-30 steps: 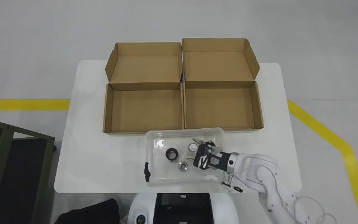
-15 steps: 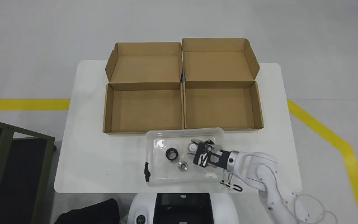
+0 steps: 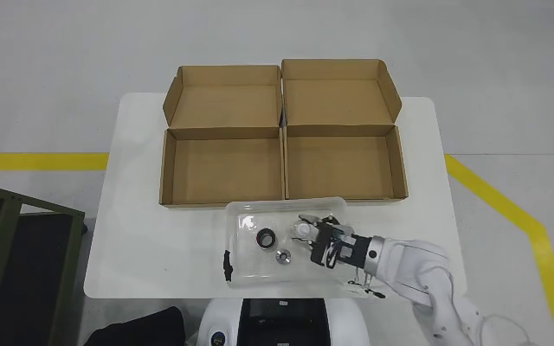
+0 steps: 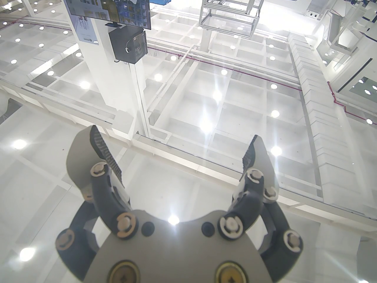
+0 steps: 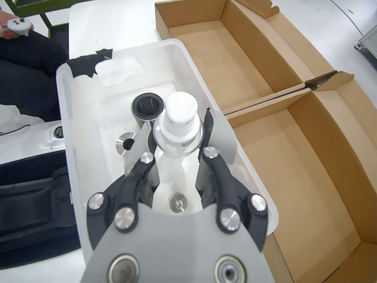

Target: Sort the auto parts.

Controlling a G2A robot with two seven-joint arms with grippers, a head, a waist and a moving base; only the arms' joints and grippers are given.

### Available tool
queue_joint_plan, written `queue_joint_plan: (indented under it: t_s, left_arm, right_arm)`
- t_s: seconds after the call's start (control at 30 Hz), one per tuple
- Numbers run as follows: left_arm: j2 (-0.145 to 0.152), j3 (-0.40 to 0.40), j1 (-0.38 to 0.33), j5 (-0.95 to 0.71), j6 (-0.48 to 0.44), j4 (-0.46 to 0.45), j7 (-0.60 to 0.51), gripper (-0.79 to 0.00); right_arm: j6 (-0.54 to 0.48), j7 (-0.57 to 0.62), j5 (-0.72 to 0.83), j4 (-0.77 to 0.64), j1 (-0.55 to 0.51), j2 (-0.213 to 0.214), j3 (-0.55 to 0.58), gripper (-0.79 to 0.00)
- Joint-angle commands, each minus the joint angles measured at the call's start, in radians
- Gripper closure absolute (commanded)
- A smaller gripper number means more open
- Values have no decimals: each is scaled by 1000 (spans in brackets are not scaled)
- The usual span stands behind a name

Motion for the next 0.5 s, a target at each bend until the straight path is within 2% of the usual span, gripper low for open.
queue_joint_plan:
  t_s: [0.0,0.47]
  left_arm:
    - [0,0,0,0,0,0,0,-785]
    - [0,0,0,0,0,0,0,-785]
  right_arm:
    - [0,-26,20,-5,-6,2,4,0]
    - [27,-134,131,-18,15,5,-8,0]
